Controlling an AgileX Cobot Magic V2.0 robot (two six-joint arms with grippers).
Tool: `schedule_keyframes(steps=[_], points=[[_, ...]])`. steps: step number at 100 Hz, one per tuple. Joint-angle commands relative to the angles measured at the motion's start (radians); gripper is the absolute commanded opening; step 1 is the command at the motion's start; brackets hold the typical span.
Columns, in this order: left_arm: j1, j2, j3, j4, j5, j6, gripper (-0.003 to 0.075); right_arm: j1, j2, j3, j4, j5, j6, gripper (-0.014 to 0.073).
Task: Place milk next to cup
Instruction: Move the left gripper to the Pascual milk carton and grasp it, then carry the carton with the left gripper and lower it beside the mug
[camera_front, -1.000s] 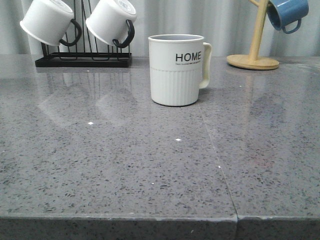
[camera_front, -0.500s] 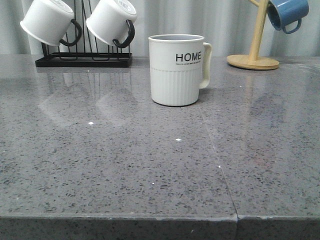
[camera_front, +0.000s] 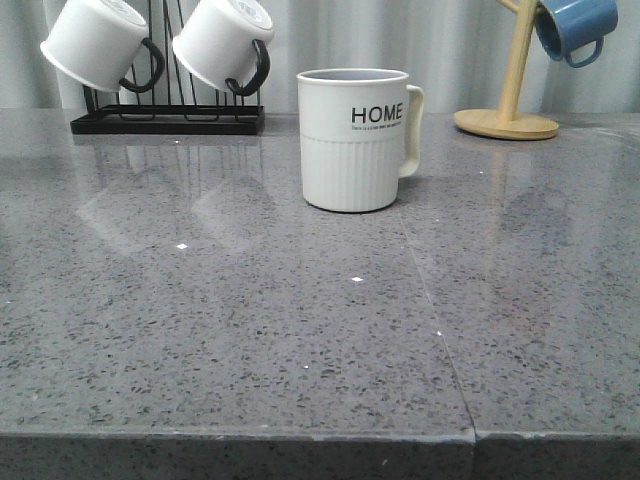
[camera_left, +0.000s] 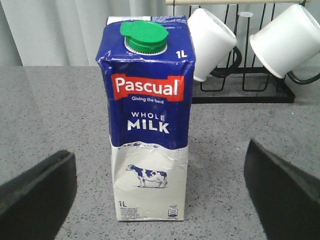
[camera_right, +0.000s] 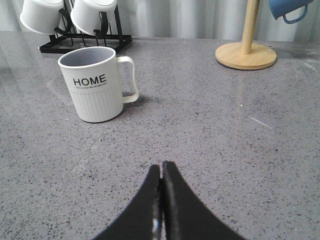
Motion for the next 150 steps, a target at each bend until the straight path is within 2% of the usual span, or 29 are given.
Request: schedule_keyframes(steps=[1, 34, 53, 80, 89, 108, 114, 133, 150], points=[[-0.001, 0.036, -0.040, -0.026, -0.130, -0.009, 0.0654, -0.004, 0.010, -0.023, -0.001, -0.074, 0.000, -0.0066], [-0.001, 0.232, -0.130, -0.027, -0.213, -0.009, 0.0654, -0.004, 0.010, -0.023, -0.001, -0.074, 0.000, -0.0066], [0.038, 0.365, -0.200, -0.048, -0.241, -0.009, 0.0654, -0.004, 0.010, -0.023, -0.001, -0.074, 0.000, -0.0066], [0.035, 0.439, -0.237, -0.048, -0.256, -0.009, 0.0647, -0.004, 0.010, -0.023, -0.001, -0.074, 0.000, -0.0066], [0.035, 0.439, -0.237, -0.048, -0.256, -0.009, 0.0586, -0.004, 0.010, -0.023, -0.001, -0.074, 0.000, -0.0066], [0.032, 0.432, -0.237, -0.048, -0.256, -0.009, 0.0340, -0.004, 0.010, -0.023, -0.001, -0.074, 0.000, -0.0066], [0.024, 0.423, -0.237, -0.048, -0.256, -0.009, 0.0300, -0.004, 0.010, -0.023, -0.001, -0.074, 0.000, -0.0066], [-0.087, 0.374, -0.250, -0.048, -0.256, -0.009, 0.0291, -0.004, 0.010, -0.023, -0.001, -0.074, 0.000, -0.0066], [-0.267, 0.372, -0.288, -0.048, -0.245, -0.009, 0.0291, -0.004, 0.010, -0.023, -0.001, -0.074, 0.000, -0.0066]])
